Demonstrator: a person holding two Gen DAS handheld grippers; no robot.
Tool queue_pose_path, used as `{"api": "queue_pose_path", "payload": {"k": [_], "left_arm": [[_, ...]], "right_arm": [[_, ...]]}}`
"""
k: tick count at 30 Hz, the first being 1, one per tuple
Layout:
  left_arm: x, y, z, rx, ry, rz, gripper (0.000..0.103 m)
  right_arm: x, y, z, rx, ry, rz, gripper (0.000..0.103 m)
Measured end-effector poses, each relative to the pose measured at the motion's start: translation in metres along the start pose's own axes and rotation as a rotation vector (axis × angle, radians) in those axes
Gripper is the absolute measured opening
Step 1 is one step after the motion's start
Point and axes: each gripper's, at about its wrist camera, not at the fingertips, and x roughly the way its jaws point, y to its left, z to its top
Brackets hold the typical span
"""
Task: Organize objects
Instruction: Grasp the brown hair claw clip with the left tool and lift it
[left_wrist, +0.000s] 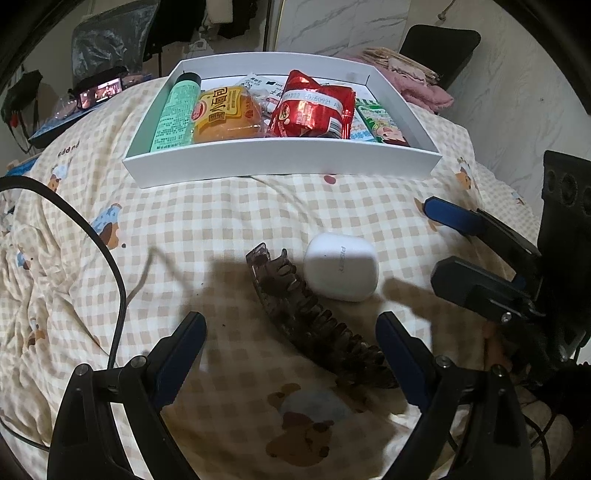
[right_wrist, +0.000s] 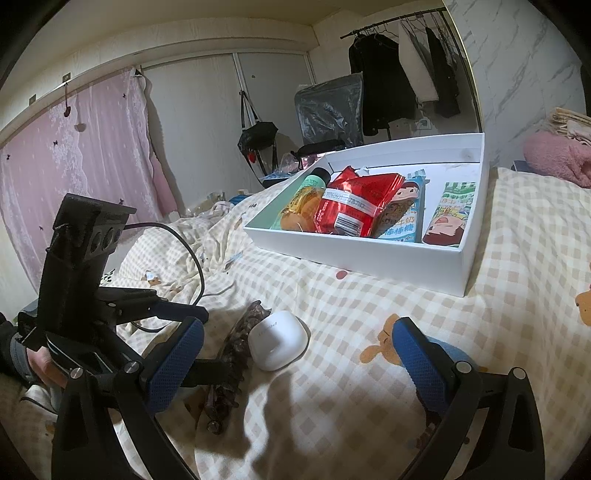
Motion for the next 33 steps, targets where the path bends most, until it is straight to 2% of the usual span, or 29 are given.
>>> {"api": "queue_pose_path", "payload": {"k": [3, 6, 12, 14, 16, 19, 21, 25, 29, 33], "left_arm": [[-0.001, 0.003, -0.001, -0.013, 0.001, -0.009, 0.095], [-0.001, 0.012, 0.0, -0.061, 0.011, -0.081, 0.095], [-0.016, 0.03, 0.001, -0.152, -0.02, -0.111, 0.094], [-0.02, 0.037, 0.004, -0.188, 0.0, -0.111, 0.087], [-0.024, 0.044, 0.007, -0.243, 0.036, -0.12, 0.063], [-0.024, 0.053, 0.008, -0.351, 0.101, -0.23, 0.05], [-0.022, 0.052, 0.008, -0.409, 0.144, -0.255, 0.045], [-0.015, 0.037, 0.01, -0.403, 0.193, -0.272, 0.041], [-0.002, 0.023, 0.019, -0.355, 0.216, -0.192, 0.041], [0.01, 0.022, 0.022, -0.347, 0.241, -0.093, 0.041]], "right_arm": [[0.0, 0.0, 0.0, 0.0, 0.0, 0.0, 0.103], [0.0, 0.0, 0.0, 0.0, 0.0, 0.0, 0.103], [0.0, 0.0, 0.0, -0.001, -0.001, 0.001, 0.102], [0.0, 0.0, 0.0, -0.001, -0.002, 0.001, 0.102], [0.0, -0.001, 0.0, 0.0, -0.003, 0.002, 0.102], [0.0, -0.003, 0.0, 0.004, -0.005, 0.006, 0.102], [-0.002, -0.005, 0.0, 0.009, -0.01, 0.01, 0.102], [-0.005, -0.008, 0.0, 0.027, -0.021, 0.016, 0.102], [-0.006, -0.01, 0.001, 0.04, -0.026, 0.024, 0.103], [-0.008, -0.011, 0.001, 0.041, -0.027, 0.024, 0.102]]}}
